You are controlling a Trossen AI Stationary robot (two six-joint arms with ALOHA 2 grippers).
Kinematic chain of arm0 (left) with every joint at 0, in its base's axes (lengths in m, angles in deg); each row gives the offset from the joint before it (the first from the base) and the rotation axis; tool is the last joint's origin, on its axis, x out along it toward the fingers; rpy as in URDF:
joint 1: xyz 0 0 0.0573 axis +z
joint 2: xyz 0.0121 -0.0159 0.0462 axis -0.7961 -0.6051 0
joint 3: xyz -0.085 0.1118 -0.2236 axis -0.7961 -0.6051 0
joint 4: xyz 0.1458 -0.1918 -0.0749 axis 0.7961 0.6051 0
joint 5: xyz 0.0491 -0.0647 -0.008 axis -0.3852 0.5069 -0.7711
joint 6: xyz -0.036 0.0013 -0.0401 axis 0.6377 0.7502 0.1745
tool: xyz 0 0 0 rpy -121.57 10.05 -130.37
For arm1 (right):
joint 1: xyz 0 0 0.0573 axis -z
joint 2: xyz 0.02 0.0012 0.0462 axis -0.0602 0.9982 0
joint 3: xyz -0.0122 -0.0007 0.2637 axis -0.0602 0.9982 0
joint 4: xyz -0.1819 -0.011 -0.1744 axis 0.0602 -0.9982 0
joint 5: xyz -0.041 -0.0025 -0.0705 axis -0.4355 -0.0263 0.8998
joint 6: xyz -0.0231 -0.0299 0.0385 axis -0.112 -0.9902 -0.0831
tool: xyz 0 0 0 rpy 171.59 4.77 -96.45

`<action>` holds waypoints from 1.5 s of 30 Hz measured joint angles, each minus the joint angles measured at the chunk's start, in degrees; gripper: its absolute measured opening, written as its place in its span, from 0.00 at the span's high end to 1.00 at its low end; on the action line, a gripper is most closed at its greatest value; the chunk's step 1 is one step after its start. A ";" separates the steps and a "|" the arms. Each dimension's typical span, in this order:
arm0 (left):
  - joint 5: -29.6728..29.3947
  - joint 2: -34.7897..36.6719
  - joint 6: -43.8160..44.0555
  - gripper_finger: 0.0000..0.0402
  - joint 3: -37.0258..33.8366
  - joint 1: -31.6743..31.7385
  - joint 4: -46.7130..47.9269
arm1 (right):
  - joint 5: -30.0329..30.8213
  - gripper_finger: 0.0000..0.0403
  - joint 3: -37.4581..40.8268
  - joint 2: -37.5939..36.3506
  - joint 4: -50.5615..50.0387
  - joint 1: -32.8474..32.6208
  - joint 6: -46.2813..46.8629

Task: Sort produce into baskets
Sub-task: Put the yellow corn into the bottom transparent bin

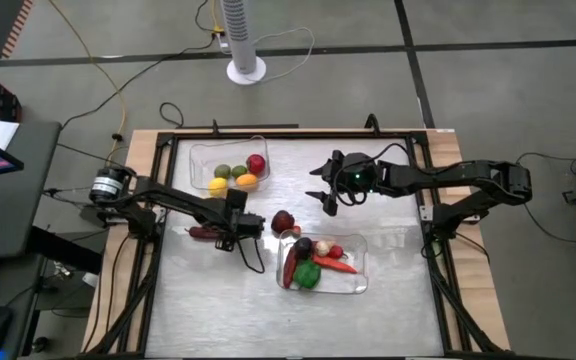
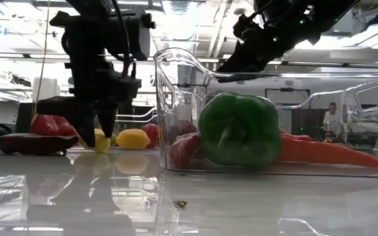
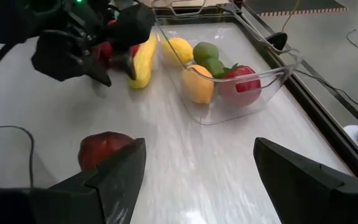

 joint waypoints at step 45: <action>2.68 5.60 -3.78 0.70 -7.25 8.99 -7.56 | 0.01 0.19 2.00 -0.02 3.87 0.88 -0.06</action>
